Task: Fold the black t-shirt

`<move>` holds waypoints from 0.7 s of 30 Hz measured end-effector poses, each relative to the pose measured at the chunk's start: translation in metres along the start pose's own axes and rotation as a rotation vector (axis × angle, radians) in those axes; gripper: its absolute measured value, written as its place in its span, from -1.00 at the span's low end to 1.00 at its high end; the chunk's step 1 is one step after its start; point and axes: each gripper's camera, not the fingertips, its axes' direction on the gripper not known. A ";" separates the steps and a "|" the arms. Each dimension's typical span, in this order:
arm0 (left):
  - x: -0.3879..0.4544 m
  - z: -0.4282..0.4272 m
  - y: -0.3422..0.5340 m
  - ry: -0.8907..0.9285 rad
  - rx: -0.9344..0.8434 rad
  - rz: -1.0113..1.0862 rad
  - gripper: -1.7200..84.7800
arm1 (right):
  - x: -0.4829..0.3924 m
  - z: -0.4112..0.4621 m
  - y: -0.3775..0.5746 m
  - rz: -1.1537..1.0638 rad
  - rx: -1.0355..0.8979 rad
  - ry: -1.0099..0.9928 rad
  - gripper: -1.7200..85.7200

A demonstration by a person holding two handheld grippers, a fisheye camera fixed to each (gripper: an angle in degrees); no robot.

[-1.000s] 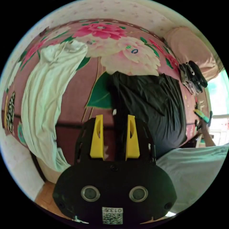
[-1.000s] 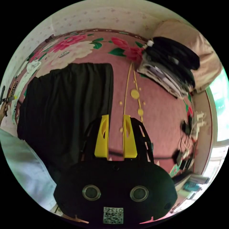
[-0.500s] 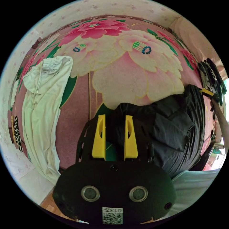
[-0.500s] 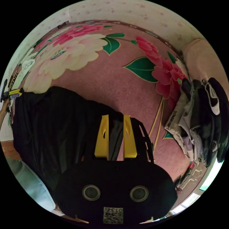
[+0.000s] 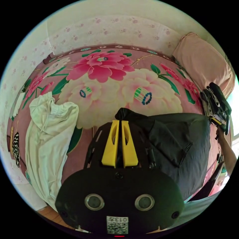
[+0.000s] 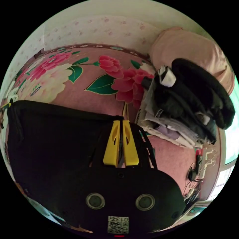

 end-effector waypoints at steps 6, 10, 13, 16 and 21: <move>-0.019 0.035 -0.006 -0.061 -0.183 -0.058 -0.85 | -0.003 0.009 -0.002 0.084 -0.092 -0.038 -0.78; -0.051 0.000 0.008 -0.060 -0.109 -0.096 -0.77 | -0.051 -0.057 -0.001 -0.077 0.060 -0.151 -0.77; -0.038 -0.014 0.021 0.162 -0.100 -0.008 -0.74 | -0.142 -0.089 0.007 -0.339 0.114 -0.328 -0.77; 0.008 -0.016 0.042 0.234 -0.112 0.140 -0.67 | -0.237 -0.102 0.017 -0.555 0.170 -0.418 -0.77; 0.088 0.006 0.068 0.269 -0.177 0.392 -0.59 | -0.316 -0.072 -0.001 -0.628 0.065 -0.482 -0.79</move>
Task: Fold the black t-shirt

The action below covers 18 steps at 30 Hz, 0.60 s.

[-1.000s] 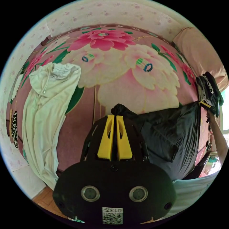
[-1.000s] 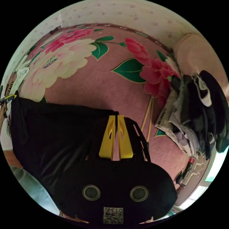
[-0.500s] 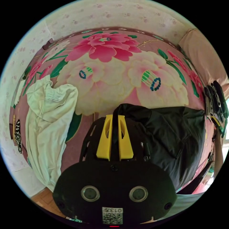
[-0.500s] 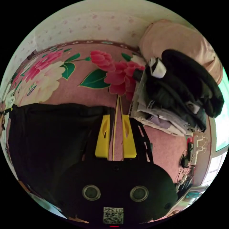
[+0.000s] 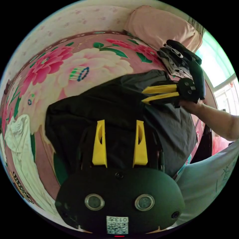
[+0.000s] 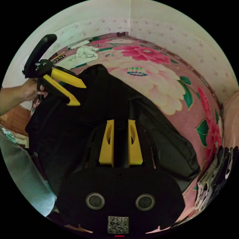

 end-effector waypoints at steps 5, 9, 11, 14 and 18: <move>0.014 0.031 -0.010 -0.162 -0.077 -0.007 -0.85 | 0.010 0.014 -0.026 0.036 -0.113 -0.060 -0.90; -0.011 0.001 -0.005 -0.030 0.032 -0.074 -0.92 | 0.021 -0.023 -0.029 0.101 -0.009 -0.076 -0.92; -0.038 -0.021 0.009 0.019 0.085 -0.135 -0.94 | 0.028 -0.049 -0.023 0.156 0.080 -0.095 -0.93; -0.086 -0.037 0.027 0.167 0.186 -0.289 -0.94 | 0.027 -0.059 -0.019 0.152 0.124 -0.150 -0.93; -0.137 -0.046 0.009 0.316 0.261 -0.387 -0.93 | 0.048 -0.069 -0.041 0.150 0.172 -0.165 -0.92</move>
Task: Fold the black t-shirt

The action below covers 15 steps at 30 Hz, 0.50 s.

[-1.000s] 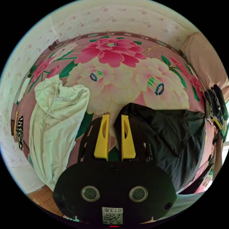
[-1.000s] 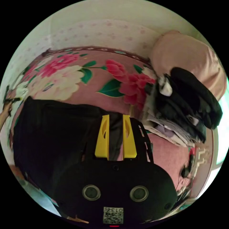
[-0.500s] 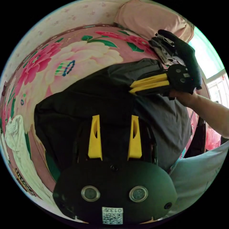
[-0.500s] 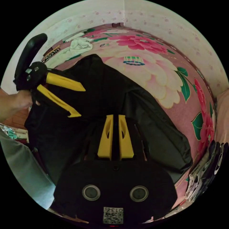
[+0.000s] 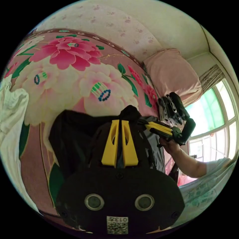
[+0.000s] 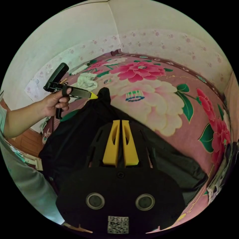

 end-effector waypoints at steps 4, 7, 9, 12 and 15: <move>-0.007 -0.010 -0.061 -0.094 0.075 0.013 -0.88 | 0.052 -0.025 -0.075 0.022 0.056 0.098 -0.88; -0.037 -0.016 -0.082 -0.120 0.108 -0.101 -0.66 | 0.115 -0.060 -0.110 0.197 0.104 0.036 -0.73; -0.060 -0.024 -0.079 -0.098 0.086 -0.191 -0.63 | 0.146 -0.085 -0.108 0.279 0.093 0.006 -0.73; -0.079 -0.053 -0.040 -0.096 0.158 -0.210 -0.64 | 0.150 -0.144 -0.056 0.277 0.158 0.095 -0.77; -0.069 -0.072 0.019 -0.263 0.073 -0.111 -0.66 | 0.115 -0.183 0.034 0.202 0.122 0.216 -0.86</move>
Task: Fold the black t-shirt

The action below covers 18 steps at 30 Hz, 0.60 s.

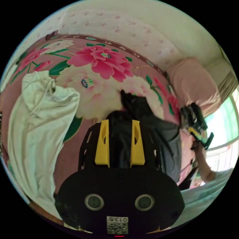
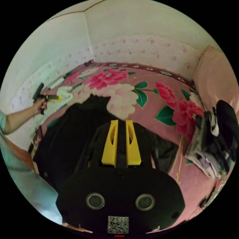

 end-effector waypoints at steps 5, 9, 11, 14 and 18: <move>0.027 -0.024 0.158 -0.377 -0.194 0.181 -0.68 | -0.048 -0.073 0.185 -0.066 -0.271 0.249 -0.93; 0.019 -0.027 0.249 -0.375 -0.319 0.043 -0.65 | -0.067 -0.117 0.265 0.099 -0.415 0.307 -0.90; 0.012 -0.027 0.291 -0.316 -0.345 -0.063 -0.63 | -0.067 -0.137 0.299 0.192 -0.485 0.324 -0.83; 0.010 -0.020 0.321 -0.344 -0.364 -0.092 -0.61 | -0.058 -0.153 0.327 0.272 -0.535 0.312 -0.78; 0.006 -0.008 0.337 -0.259 -0.396 -0.154 -0.58 | -0.041 -0.171 0.344 0.344 -0.550 0.312 -0.76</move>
